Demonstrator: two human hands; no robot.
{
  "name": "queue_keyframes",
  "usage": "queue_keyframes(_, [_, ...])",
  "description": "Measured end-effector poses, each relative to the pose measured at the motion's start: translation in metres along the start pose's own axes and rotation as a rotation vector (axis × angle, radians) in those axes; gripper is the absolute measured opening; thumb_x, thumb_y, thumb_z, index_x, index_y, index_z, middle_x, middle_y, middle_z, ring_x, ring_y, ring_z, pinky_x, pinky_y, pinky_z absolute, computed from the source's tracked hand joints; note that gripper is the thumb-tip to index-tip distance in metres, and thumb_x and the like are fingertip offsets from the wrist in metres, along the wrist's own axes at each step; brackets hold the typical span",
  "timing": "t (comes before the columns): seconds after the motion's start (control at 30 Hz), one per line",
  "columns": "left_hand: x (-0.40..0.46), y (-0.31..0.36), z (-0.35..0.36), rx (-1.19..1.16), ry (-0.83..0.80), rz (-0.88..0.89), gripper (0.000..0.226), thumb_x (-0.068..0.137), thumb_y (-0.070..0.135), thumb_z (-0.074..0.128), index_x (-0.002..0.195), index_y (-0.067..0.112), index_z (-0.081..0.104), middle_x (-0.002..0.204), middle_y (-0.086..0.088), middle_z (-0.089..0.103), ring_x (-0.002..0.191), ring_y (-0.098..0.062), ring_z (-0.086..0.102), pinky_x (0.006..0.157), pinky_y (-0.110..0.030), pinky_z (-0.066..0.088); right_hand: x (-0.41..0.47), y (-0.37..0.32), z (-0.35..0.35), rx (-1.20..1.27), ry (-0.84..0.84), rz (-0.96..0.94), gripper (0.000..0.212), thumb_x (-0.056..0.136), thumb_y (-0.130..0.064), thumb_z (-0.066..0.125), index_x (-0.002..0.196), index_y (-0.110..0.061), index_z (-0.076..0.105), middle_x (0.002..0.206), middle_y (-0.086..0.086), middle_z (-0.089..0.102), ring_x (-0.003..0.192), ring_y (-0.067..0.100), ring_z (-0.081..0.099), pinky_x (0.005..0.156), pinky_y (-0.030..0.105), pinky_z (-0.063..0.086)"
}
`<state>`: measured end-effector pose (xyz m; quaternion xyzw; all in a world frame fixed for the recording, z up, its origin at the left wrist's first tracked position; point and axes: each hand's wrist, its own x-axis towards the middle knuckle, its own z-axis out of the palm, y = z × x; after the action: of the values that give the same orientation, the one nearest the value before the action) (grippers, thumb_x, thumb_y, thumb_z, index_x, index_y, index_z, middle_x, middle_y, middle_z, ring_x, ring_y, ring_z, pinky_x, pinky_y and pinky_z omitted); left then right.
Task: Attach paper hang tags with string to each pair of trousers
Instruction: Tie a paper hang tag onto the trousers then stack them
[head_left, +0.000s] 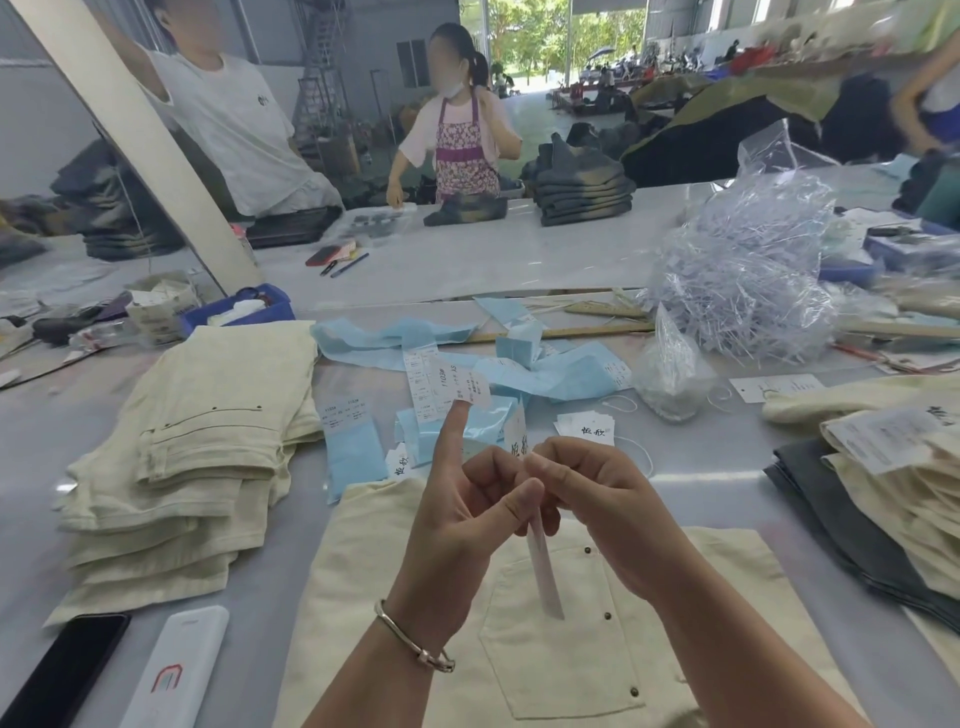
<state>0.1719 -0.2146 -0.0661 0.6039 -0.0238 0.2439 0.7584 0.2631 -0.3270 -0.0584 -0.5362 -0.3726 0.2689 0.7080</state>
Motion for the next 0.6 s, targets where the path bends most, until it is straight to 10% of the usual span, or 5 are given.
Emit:
queue_keyframes(0.4, [0.001, 0.002, -0.005, 0.053, 0.078, -0.042, 0.065, 0.088, 0.019, 0.058, 0.138, 0.048, 0.027, 0.069, -0.006, 0.055, 0.064, -0.016, 0.051, 0.065, -0.034, 0.047, 0.001, 0.005, 0.007, -0.089, 0.184, -0.007, 0.030, 0.076, -0.007, 0.060, 0.056, -0.024, 0.045, 0.056, -0.006, 0.045, 0.055, 0.015, 0.046, 0.059, 0.034, 0.039])
queue_keyframes(0.6, [0.002, 0.006, -0.020, 0.064, 0.185, -0.019, 0.047, 0.086, 0.026, 0.059, 0.125, 0.051, 0.054, 0.075, 0.002, 0.048, 0.062, -0.008, 0.043, 0.058, -0.021, 0.042, -0.002, 0.014, 0.000, -0.145, 0.382, 0.025, 0.029, 0.090, 0.002, 0.053, 0.092, -0.022, 0.070, 0.084, 0.009, 0.070, 0.072, 0.016, 0.058, 0.065, 0.028, 0.045])
